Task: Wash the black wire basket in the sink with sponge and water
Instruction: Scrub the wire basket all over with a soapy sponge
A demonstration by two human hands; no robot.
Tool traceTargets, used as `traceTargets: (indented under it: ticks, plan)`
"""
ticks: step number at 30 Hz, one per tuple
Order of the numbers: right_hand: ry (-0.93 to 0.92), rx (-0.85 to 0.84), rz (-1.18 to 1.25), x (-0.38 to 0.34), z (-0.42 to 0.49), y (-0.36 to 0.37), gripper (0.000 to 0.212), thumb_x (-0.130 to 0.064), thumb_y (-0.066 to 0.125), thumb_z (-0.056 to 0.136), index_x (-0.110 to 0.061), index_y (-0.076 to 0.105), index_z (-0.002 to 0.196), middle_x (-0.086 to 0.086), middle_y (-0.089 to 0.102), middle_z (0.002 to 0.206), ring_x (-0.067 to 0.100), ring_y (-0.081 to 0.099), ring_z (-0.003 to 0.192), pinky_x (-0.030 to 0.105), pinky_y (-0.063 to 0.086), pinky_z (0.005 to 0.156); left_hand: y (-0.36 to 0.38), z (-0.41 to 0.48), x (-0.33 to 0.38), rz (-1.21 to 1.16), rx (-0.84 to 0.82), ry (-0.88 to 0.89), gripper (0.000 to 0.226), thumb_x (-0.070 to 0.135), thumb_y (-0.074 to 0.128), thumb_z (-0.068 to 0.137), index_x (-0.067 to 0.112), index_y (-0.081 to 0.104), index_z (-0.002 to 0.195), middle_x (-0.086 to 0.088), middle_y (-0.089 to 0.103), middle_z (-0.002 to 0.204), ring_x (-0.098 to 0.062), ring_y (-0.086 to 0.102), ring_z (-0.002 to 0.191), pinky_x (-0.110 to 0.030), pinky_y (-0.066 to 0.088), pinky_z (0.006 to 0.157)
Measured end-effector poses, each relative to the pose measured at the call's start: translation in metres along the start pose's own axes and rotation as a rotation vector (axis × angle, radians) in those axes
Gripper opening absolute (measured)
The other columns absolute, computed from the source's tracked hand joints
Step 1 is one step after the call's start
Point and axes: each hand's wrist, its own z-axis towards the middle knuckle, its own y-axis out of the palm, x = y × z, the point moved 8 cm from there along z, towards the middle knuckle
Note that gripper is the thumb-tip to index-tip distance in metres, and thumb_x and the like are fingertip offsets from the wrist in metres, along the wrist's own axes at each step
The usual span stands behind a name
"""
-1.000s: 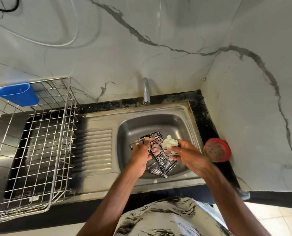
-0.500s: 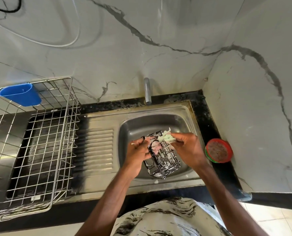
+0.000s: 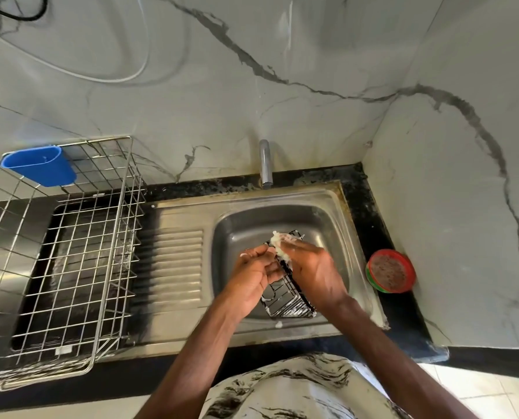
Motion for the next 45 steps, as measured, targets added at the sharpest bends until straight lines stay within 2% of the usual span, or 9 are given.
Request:
traceTargets:
  ticks: [5, 10, 21, 25, 32, 35, 38, 41, 45]
  plan:
    - [0.117, 0.130, -0.095, 0.037, 0.007, -0.009, 0.031, 0.007, 0.048, 0.090, 0.005, 0.072, 0.110, 0.025, 0.072, 0.109, 0.034, 0.075, 0.095, 0.039, 0.064, 0.074, 0.004, -0.003, 0.004, 0.069, -0.028, 0.019, 0.031, -0.010, 0.059, 0.095, -0.005, 0.063, 0.125, -0.014, 0.077, 0.105, -0.025, 0.075, 0.096, -0.038, 0.060, 0.089]
    - [-0.099, 0.040, -0.047, 0.004, 0.009, 0.006, 0.042, 0.011, 0.047, 0.082, -0.003, 0.074, 0.112, 0.014, 0.073, 0.115, 0.029, 0.068, 0.106, 0.038, 0.058, 0.091, 0.007, -0.004, 0.006, 0.125, -0.056, 0.069, 0.035, -0.018, 0.059, 0.090, 0.005, 0.072, 0.114, -0.007, 0.078, 0.092, -0.023, 0.074, 0.093, -0.033, 0.060, 0.083]
    - [0.200, 0.235, -0.104, 0.072, -0.006, -0.016, 0.053, 0.030, 0.052, 0.075, -0.003, 0.076, 0.109, 0.016, 0.073, 0.115, 0.024, 0.073, 0.105, 0.030, 0.059, 0.090, 0.007, 0.000, 0.020, 0.083, -0.004, 0.089, 0.040, -0.011, 0.059, 0.095, 0.010, 0.068, 0.129, -0.002, 0.077, 0.119, -0.016, 0.074, 0.110, -0.030, 0.057, 0.090]
    - [0.045, 0.200, -0.085, 0.022, -0.014, -0.002, 0.056, 0.027, 0.045, 0.072, -0.005, 0.076, 0.107, 0.013, 0.072, 0.118, 0.018, 0.066, 0.113, 0.026, 0.057, 0.091, 0.009, 0.002, 0.020, 0.042, 0.020, 0.087, 0.034, -0.009, 0.062, 0.095, 0.007, 0.070, 0.124, -0.008, 0.079, 0.111, -0.023, 0.073, 0.105, -0.036, 0.058, 0.093]
    - [0.191, 0.291, -0.042, 0.052, -0.017, -0.015, 0.055, 0.032, 0.055, 0.070, -0.002, 0.076, 0.108, 0.015, 0.073, 0.114, 0.026, 0.073, 0.105, 0.028, 0.059, 0.089, 0.012, 0.000, 0.016, -0.027, 0.057, 0.063, 0.034, -0.015, 0.056, 0.095, 0.004, 0.066, 0.121, -0.002, 0.081, 0.095, -0.013, 0.077, 0.086, -0.028, 0.061, 0.072]
    - [0.014, 0.255, -0.070, 0.013, -0.018, -0.003, 0.049, 0.029, 0.061, 0.070, -0.002, 0.077, 0.104, 0.013, 0.074, 0.112, 0.028, 0.071, 0.106, 0.012, 0.044, 0.103, 0.018, 0.002, 0.021, -0.089, 0.056, 0.082, 0.020, -0.006, 0.057, 0.099, 0.005, 0.071, 0.109, -0.005, 0.079, 0.087, -0.014, 0.073, 0.073, -0.025, 0.060, 0.065]
    - [-0.096, 0.229, 0.000, -0.002, -0.026, 0.002, 0.038, 0.012, 0.053, 0.080, -0.004, 0.078, 0.105, 0.011, 0.074, 0.114, 0.025, 0.067, 0.112, 0.016, 0.044, 0.107, 0.011, 0.005, 0.021, -0.211, 0.138, 0.035, 0.016, 0.001, 0.057, 0.102, -0.003, 0.068, 0.113, -0.012, 0.075, 0.086, -0.014, 0.069, 0.059, -0.022, 0.053, 0.047]
    - [-0.193, 0.089, -0.002, -0.005, -0.030, 0.013, 0.047, 0.023, 0.065, 0.071, -0.004, 0.076, 0.108, 0.012, 0.072, 0.119, 0.029, 0.066, 0.116, 0.034, 0.058, 0.094, 0.004, 0.006, 0.022, -0.177, 0.146, 0.035, 0.016, 0.004, 0.058, 0.102, -0.004, 0.067, 0.113, -0.010, 0.077, 0.083, -0.015, 0.072, 0.059, -0.023, 0.052, 0.046]
    - [-0.102, 0.171, -0.065, 0.033, -0.012, -0.007, 0.053, 0.025, 0.054, 0.069, -0.005, 0.072, 0.109, 0.017, 0.071, 0.113, 0.034, 0.070, 0.101, 0.036, 0.064, 0.066, 0.005, 0.005, 0.020, -0.040, 0.101, 0.070, 0.015, 0.011, 0.060, 0.103, 0.015, 0.066, 0.089, 0.009, 0.051, 0.054, -0.006, 0.051, 0.050, -0.036, 0.058, 0.078]
